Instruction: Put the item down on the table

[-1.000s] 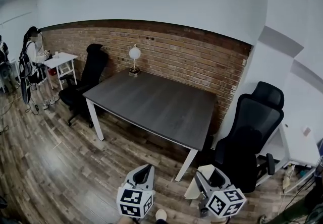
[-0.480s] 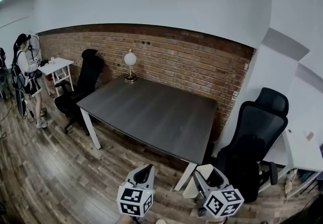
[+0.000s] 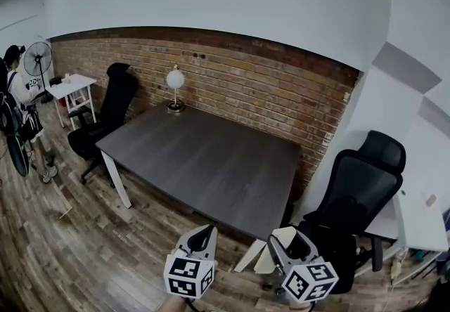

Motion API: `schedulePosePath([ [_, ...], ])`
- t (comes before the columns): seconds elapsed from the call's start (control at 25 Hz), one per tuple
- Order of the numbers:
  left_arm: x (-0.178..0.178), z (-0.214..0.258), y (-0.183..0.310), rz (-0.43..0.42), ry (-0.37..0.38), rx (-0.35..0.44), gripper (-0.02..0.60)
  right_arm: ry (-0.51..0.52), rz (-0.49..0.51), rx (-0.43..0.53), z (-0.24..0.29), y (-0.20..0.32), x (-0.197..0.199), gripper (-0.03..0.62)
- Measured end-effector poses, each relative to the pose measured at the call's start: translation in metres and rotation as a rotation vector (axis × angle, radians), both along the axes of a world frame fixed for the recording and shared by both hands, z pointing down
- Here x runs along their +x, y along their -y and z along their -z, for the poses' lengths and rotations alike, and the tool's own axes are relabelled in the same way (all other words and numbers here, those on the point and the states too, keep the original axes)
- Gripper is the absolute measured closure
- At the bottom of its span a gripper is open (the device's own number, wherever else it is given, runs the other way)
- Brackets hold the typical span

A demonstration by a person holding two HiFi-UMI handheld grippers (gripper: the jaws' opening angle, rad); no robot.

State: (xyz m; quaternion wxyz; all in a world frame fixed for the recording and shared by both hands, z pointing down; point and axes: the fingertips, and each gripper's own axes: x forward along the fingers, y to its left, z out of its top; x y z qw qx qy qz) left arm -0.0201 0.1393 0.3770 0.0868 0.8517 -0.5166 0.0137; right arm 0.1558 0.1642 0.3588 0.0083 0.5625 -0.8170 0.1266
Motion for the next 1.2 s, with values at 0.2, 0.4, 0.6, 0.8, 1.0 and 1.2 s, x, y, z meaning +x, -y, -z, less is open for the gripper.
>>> schedulePosePath([
  [0.2,0.007,-0.002,0.031,0.014,0.007,-0.004,0.565,-0.001,0.015,0.011,0.0,0.033,0.011,0.296],
  [0.4,0.015,0.003,0.057,0.024,0.025,0.003,0.565,0.025,0.015,0.024,0.001,0.06,0.023,0.296],
  [0.6,0.019,-0.002,0.075,0.036,0.046,-0.007,0.565,0.045,0.015,0.018,-0.004,0.077,0.031,0.296],
  [0.8,0.024,-0.012,0.086,0.046,0.061,-0.03,0.565,0.051,0.013,-0.005,-0.017,0.093,0.042,0.296],
  [1.0,0.022,-0.021,0.093,0.056,0.058,-0.056,0.565,0.055,0.016,-0.028,-0.023,0.099,0.039,0.296],
  [1.2,0.023,-0.028,0.108,0.033,0.06,-0.056,0.565,0.054,-0.005,-0.034,-0.031,0.109,0.039,0.296],
])
